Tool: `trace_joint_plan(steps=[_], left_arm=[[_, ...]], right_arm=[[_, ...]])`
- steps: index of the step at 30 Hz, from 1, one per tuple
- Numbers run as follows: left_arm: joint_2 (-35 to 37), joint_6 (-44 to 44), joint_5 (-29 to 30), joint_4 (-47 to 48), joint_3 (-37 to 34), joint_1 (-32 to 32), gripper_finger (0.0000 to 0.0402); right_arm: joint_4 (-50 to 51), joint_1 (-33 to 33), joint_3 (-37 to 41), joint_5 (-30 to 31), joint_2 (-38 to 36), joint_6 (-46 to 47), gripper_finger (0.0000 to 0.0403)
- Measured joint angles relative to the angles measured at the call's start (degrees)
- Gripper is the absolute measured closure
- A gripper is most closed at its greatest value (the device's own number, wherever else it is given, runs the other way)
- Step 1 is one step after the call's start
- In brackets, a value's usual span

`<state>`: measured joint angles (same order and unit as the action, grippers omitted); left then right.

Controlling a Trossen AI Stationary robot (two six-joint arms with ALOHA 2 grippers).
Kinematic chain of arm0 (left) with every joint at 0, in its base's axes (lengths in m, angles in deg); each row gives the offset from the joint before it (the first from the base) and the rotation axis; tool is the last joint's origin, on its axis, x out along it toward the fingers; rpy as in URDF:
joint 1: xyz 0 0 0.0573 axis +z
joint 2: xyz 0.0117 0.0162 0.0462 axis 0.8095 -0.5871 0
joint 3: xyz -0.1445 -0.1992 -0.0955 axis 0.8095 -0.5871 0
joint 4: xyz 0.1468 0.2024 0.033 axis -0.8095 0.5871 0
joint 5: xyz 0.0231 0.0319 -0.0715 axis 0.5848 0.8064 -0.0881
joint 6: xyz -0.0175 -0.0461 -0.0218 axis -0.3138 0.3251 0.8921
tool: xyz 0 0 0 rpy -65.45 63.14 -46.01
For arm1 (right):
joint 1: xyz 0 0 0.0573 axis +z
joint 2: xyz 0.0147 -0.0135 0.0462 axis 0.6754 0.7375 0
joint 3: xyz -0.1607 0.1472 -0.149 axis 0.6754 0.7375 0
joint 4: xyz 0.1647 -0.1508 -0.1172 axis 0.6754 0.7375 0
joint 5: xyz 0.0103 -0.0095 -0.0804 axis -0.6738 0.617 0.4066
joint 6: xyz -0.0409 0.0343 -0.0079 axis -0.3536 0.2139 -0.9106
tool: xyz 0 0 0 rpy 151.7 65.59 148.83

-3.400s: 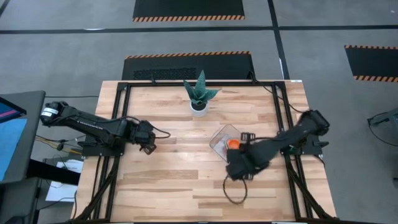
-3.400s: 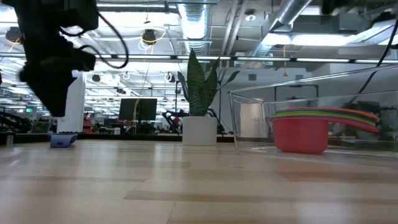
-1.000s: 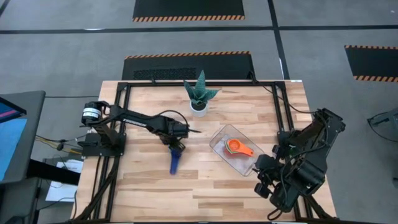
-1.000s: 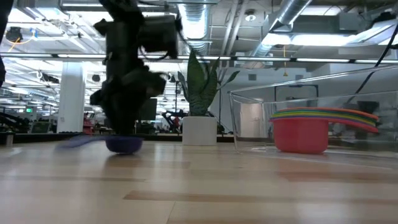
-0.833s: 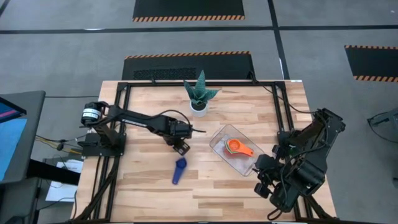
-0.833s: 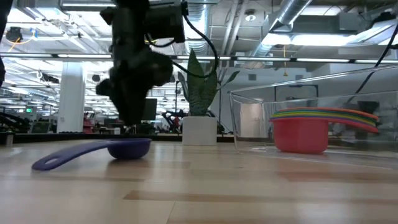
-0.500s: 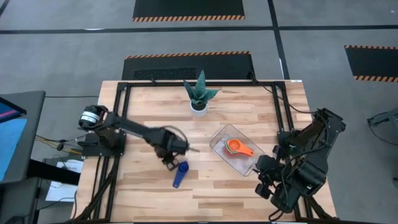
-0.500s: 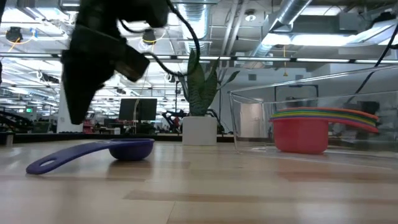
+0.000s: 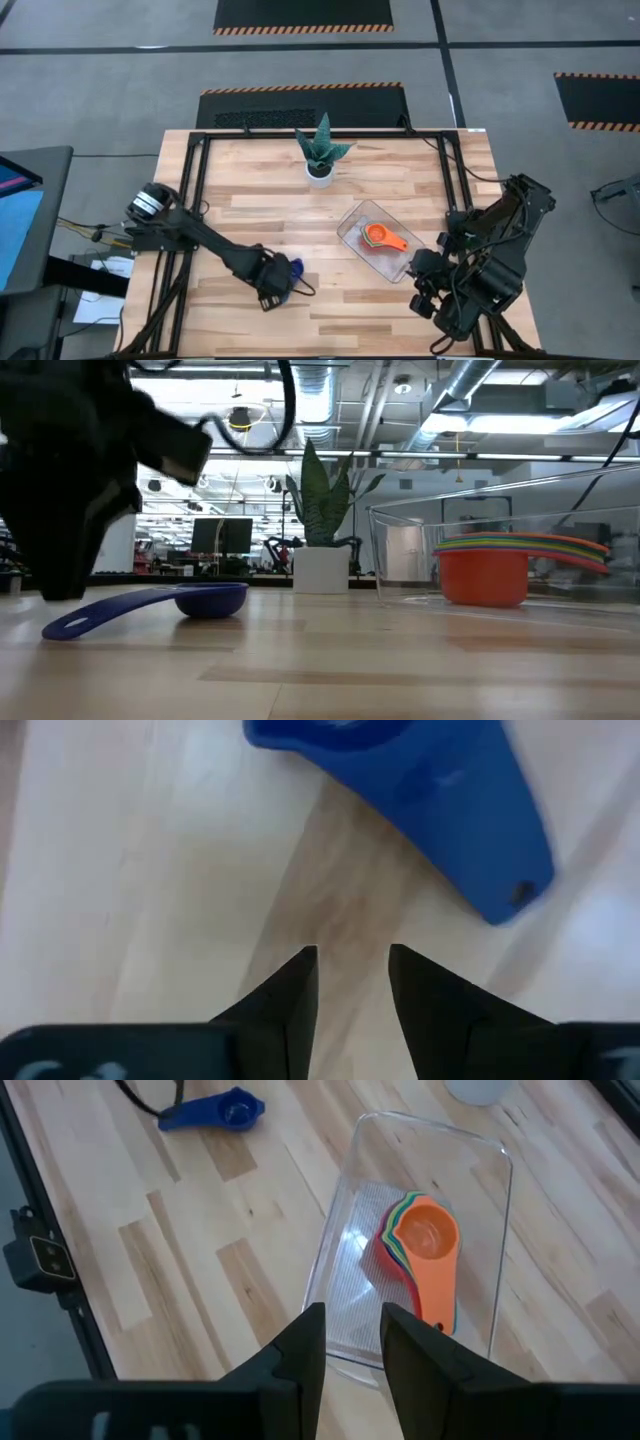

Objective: Nest measuring cups in basket
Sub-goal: Stack the violet measuring cup on top of the orange measuring cup

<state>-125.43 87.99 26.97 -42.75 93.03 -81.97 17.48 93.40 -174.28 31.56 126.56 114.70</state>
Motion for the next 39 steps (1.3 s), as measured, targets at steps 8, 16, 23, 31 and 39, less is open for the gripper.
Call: trace_joint_plan(steps=[8, 16, 23, 31, 39], left_arm=[[-6.7, -1.3, 1.3, 1.4, 5.3, 0.6, 0.0285], [-8.7, -6.2, 4.6, -3.1, 15.0, 2.6, 0.0285], [-8.5, -6.0, 3.8, 10.2, 22.1, 1.8, 0.0285], [-9.5, -2.5, 14.0, 10.7, 21.5, 0.1, 0.0285], [-14.5, -5.5, 22.3, 11.1, 20.3, 4.9, 0.0285]], right_arm=[[0.0, -0.2, 0.0, -0.1, 0.0, 0.0, 0.0281], [-0.2, -0.2, 0.0, -0.1, 0.0, 0.0, 0.0281], [-0.6, 0.6, 0.0, -0.3, 0.0, 0.4, 0.0281], [-0.8, 0.9, 0.0, -0.4, 0.0, 0.5, 0.0281], [-2.0, 0.9, 0.0, -0.4, 0.0, 0.6, 0.0281]])
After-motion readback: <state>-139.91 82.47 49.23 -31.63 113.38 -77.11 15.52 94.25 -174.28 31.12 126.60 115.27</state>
